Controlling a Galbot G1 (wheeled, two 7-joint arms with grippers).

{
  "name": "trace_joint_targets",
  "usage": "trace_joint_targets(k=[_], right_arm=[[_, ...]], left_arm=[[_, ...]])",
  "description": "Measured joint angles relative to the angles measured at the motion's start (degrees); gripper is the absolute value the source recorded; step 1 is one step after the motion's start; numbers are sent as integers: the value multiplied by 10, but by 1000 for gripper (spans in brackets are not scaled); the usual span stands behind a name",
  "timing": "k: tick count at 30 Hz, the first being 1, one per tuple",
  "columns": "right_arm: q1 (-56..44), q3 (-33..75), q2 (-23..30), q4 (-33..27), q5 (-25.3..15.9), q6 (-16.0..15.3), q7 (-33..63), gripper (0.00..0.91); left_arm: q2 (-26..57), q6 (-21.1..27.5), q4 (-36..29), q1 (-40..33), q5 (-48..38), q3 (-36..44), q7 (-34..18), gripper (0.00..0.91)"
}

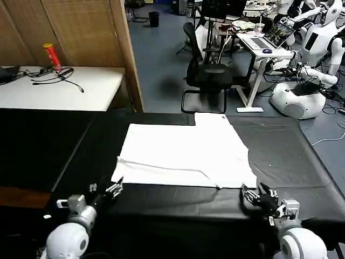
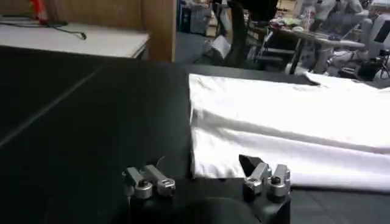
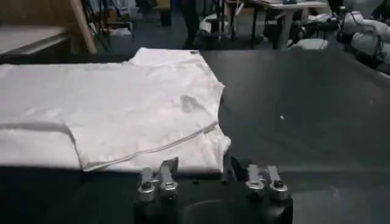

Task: Fold and organize the clothes.

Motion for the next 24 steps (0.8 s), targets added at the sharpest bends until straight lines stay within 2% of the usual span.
trace_joint_targets(k=[1, 2, 3, 10, 18, 24], right_arm=[[1, 0, 0, -2, 0, 0, 0, 224], [2, -1, 1, -3, 1, 1, -1, 146], [3, -2, 1, -4, 1, 1, -1, 78], [-7, -3, -4, 13, 13, -9, 11, 59], [-49, 5, -14, 66, 25, -75, 59, 59], [-83, 7, -13, 106, 24, -104, 76, 49]], left_arm=[[0, 1, 1, 0, -3, 0, 0, 68], [0, 2, 3, -1, -5, 0, 1, 0], [0, 3, 4, -1, -7, 1, 2, 0], [4, 8, -1, 4, -20, 0, -3, 0], [22, 24, -45, 45, -26, -14, -42, 0], [28, 32, -91, 101, -10, -28, -49, 0]])
